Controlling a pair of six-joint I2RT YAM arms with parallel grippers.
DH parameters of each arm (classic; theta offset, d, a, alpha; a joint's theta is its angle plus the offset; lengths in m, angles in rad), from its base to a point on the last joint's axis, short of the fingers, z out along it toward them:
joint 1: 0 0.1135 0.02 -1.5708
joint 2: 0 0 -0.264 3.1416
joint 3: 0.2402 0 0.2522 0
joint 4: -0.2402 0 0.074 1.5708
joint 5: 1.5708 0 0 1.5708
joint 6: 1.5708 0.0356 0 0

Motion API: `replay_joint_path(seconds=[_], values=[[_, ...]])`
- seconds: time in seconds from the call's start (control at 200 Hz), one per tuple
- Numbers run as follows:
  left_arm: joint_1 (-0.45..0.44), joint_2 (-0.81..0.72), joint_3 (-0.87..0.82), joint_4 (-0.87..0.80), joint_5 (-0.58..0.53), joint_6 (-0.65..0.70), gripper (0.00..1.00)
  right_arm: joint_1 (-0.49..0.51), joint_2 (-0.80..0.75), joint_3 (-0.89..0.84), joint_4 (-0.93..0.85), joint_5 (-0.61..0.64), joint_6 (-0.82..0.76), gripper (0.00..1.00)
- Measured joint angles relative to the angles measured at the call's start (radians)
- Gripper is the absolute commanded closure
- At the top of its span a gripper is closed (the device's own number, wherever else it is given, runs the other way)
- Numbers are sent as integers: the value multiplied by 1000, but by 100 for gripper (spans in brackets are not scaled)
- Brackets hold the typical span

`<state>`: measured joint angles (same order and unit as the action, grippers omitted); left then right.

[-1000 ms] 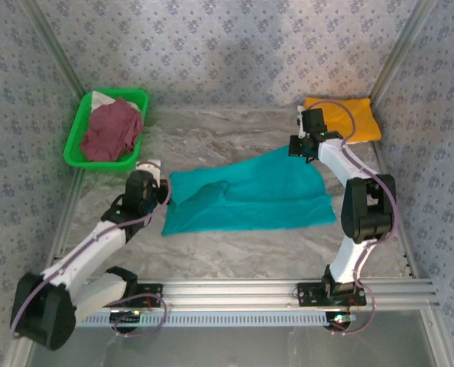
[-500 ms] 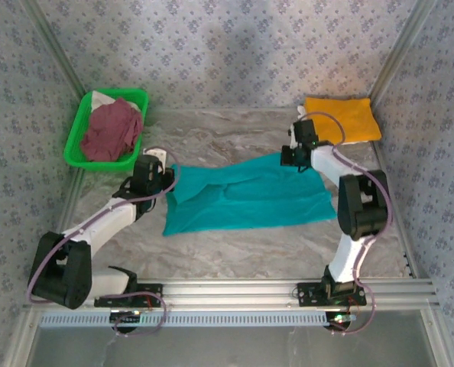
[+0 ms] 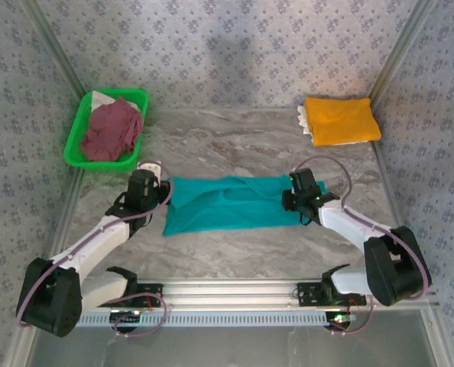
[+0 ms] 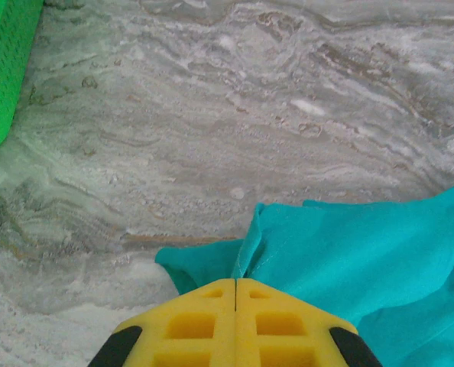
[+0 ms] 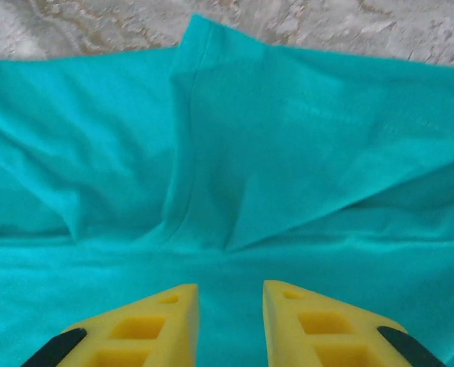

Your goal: Fold and stack the t-shirts

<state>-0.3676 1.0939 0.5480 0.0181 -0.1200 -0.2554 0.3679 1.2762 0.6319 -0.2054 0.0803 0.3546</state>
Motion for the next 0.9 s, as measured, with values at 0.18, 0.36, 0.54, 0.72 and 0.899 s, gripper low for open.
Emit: replay_joint_path(seconds=[0.18, 0.36, 0.54, 0.72, 0.899], values=[[0, 0, -1, 1, -3, 0, 100, -154, -84, 90, -22, -167, 6, 57], [-1, 21, -1, 1, -4, 0, 100, -233, 144, 386, -154, -220, -4, 59], [-9, 26, -1, 0, -7, 0, 100, -170, 346, 537, -309, -188, -12, 54], [-9, 26, -1, 0, -7, 0, 100, -95, 529, 693, -422, -132, -33, 55], [-9, 26, -1, 0, -8, 0, 100, -79, 639, 783, -511, -58, -30, 61]])
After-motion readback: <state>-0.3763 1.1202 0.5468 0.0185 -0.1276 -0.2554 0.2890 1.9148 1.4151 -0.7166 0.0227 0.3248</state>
